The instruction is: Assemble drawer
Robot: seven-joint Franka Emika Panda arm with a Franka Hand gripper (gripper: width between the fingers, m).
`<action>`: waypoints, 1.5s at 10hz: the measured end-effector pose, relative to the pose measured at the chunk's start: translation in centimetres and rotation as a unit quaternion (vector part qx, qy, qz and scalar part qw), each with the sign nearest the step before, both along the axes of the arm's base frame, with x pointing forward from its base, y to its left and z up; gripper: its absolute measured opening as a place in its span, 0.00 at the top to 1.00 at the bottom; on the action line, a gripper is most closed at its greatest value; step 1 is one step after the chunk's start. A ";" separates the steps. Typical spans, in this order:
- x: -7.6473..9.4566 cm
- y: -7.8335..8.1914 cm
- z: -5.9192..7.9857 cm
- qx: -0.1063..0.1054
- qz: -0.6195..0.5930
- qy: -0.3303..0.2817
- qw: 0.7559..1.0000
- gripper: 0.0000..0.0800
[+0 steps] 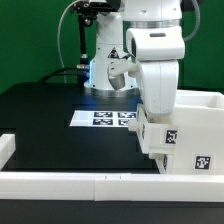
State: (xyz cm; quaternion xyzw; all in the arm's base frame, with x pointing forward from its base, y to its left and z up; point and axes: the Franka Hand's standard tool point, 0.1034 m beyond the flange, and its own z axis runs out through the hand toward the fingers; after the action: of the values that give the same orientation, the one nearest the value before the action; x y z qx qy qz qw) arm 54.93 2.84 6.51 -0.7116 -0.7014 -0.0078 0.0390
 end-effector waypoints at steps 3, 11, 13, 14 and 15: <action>0.0 -0.2 0.1 -0.002 -0.003 0.001 1.000 0.84; 3.6 -4.9 3.3 -0.011 0.032 0.010 0.999 0.19; 4.1 -5.7 2.7 -0.006 0.037 0.016 0.999 0.19; 3.9 -5.2 2.0 -0.004 0.039 0.020 0.999 0.19; 3.7 -4.6 1.4 -0.001 0.041 0.025 0.999 0.19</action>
Offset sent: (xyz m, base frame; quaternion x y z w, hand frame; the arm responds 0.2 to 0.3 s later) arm 0.0038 0.0018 0.0240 -0.0070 -0.0162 -0.0038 0.9998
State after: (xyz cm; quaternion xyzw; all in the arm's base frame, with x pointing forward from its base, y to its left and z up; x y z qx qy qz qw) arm 58.59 -1.81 7.94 -0.6825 -0.7286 0.0123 0.0565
